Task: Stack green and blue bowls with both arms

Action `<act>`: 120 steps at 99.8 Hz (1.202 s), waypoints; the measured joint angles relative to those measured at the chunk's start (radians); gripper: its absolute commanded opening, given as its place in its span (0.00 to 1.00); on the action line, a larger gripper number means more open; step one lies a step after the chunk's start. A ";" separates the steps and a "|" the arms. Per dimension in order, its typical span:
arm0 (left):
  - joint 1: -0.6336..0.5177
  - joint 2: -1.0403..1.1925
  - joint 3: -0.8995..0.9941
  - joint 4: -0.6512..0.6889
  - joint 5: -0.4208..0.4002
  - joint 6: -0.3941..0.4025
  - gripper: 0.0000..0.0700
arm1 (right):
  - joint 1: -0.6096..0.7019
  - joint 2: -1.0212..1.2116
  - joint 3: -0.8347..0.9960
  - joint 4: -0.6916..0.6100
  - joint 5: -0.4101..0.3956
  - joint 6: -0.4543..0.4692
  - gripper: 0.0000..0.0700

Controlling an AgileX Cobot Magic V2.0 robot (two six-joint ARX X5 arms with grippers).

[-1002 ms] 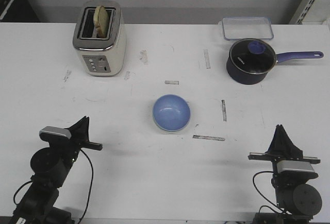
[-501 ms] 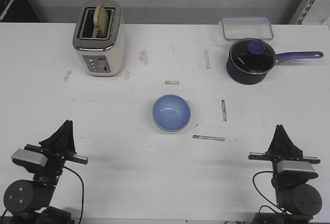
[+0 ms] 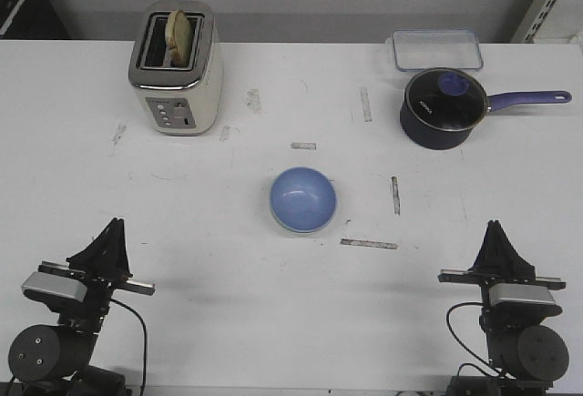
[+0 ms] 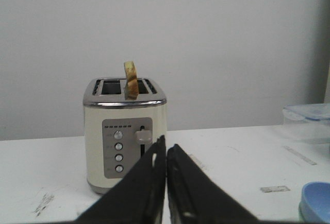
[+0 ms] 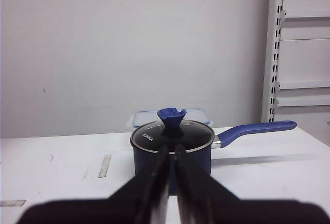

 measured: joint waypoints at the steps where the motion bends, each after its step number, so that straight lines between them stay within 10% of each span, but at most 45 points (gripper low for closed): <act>1: 0.004 0.000 -0.003 0.002 0.000 0.001 0.00 | 0.000 0.000 0.000 0.000 0.000 0.000 0.02; 120: 0.180 -0.169 -0.352 0.041 0.045 0.017 0.00 | 0.000 0.000 0.000 0.000 0.000 0.000 0.02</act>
